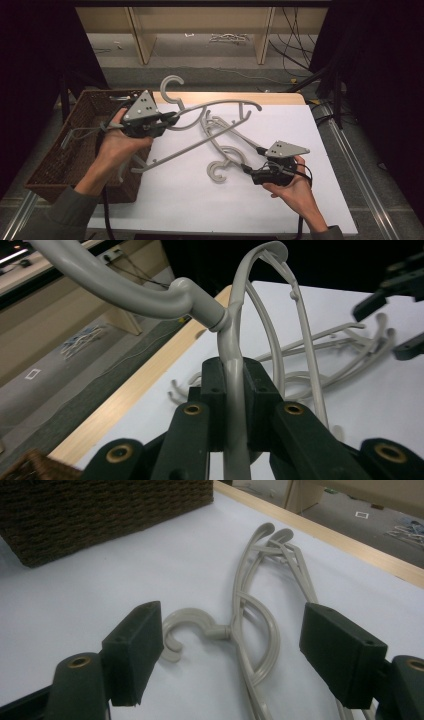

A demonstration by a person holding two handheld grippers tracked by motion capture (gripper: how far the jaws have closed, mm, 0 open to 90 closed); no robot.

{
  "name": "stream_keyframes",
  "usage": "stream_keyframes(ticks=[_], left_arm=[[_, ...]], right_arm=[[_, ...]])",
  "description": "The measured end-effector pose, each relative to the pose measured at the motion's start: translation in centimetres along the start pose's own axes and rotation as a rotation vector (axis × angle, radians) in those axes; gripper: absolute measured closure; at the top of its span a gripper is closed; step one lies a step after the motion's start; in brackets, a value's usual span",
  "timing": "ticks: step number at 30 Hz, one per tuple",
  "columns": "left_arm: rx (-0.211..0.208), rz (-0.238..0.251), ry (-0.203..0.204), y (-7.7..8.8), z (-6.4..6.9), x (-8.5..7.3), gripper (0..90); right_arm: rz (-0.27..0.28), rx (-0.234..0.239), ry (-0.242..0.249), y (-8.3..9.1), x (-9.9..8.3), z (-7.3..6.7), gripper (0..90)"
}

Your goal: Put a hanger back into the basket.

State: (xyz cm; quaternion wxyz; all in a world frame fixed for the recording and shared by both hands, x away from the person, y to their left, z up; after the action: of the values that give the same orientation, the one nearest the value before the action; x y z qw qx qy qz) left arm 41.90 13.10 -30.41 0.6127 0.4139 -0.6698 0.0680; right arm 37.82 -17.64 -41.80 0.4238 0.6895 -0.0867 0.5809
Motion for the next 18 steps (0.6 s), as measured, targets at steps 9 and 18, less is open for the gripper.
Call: stream_keyframes(ticks=[9,18], left_arm=[[0.166,-0.011,0.072,2.6,-5.8,-2.1,81.8],[0.301,-0.028,0.131,5.0,-11.0,-6.0,81.8]], right_arm=[[-0.013,-0.012,-0.019,0.1,-1.2,0.4,26.3],[-0.035,-0.009,-0.013,-0.5,-2.1,0.4,25.6]])
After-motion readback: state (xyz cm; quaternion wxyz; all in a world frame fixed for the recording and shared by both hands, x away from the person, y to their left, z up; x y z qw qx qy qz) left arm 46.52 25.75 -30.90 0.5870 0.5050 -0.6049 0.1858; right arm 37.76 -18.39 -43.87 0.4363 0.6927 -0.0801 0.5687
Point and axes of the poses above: each handheld gripper's, and its own axes: y roughly backward along the jaws, x roughly out of its top, z roughly to its right, the point moved 5 cm from there along -y, roughly forward along the jaws, and after that the axes turned 2 degrees about z, right-handed, at the moved point
